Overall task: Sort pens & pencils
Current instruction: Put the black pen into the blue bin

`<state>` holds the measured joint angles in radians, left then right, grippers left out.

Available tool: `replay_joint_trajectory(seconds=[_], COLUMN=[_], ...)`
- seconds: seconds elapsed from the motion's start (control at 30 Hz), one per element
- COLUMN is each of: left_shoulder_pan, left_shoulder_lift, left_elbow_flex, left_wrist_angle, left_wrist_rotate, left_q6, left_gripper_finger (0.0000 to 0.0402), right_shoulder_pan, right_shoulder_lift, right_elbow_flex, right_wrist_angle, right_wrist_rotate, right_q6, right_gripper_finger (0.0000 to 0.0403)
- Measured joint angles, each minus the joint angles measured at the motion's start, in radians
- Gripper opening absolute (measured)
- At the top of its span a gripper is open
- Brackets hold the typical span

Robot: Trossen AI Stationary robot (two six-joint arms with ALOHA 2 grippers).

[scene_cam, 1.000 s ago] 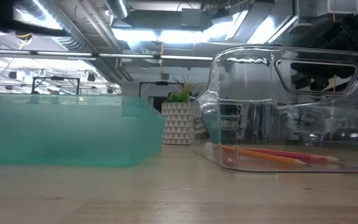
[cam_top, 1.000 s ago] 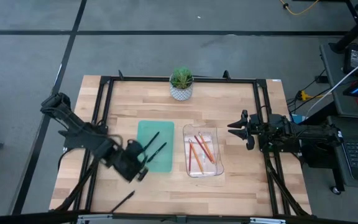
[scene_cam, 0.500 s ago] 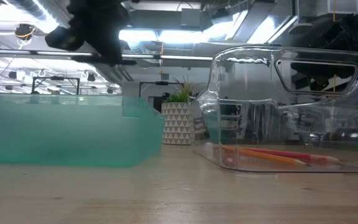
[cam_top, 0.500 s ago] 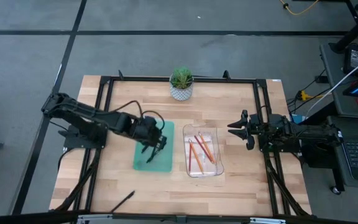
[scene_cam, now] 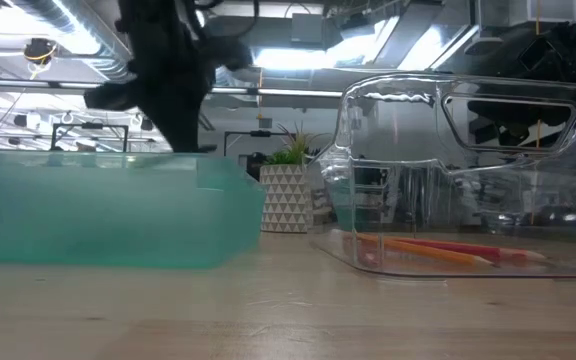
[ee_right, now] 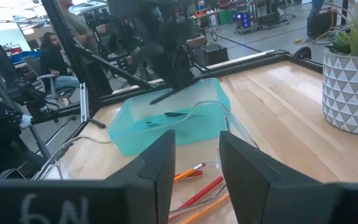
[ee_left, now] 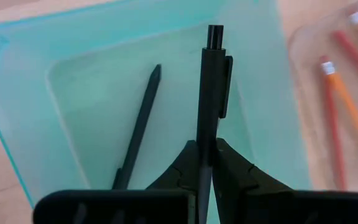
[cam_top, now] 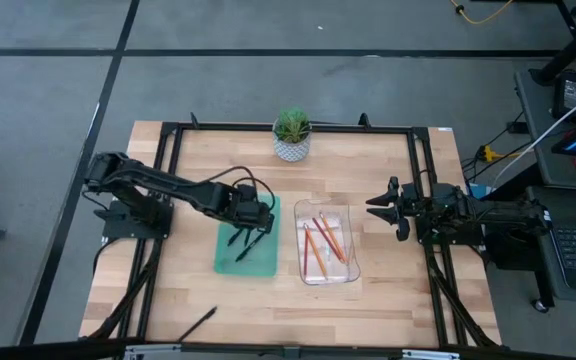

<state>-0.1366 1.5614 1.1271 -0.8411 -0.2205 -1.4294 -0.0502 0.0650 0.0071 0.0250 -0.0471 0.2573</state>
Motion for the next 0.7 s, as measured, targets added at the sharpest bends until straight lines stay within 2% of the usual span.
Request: replay_joint_trajectory(seconds=[0.3, 0.53, 0.7], left_shoulder_pan=[0.019, 0.009, 0.009], left_shoulder_lift=[0.089, 0.136, 0.135], left_elbow_flex=[0.000, 0.000, 0.000], left_wrist_angle=[-0.001, 0.023, 0.029], left_wrist_rotate=[0.089, 0.093, 0.092], left_q6=[0.027, 0.027, 0.026], left_gripper_finger=[0.0014, 0.0014, 0.0034], right_shoulder_pan=[0.000, 0.000, 0.000], right_shoulder_lift=[0.000, 0.000, 0.000], right_elbow_flex=[0.000, 0.000, 0.000], right_wrist_angle=[0.000, 0.000, 0.000], right_wrist_rotate=[0.000, 0.000, 0.000], right_q6=[0.009, 0.008, 0.022], right_gripper_finger=[0.0126, 0.0126, 0.0127])
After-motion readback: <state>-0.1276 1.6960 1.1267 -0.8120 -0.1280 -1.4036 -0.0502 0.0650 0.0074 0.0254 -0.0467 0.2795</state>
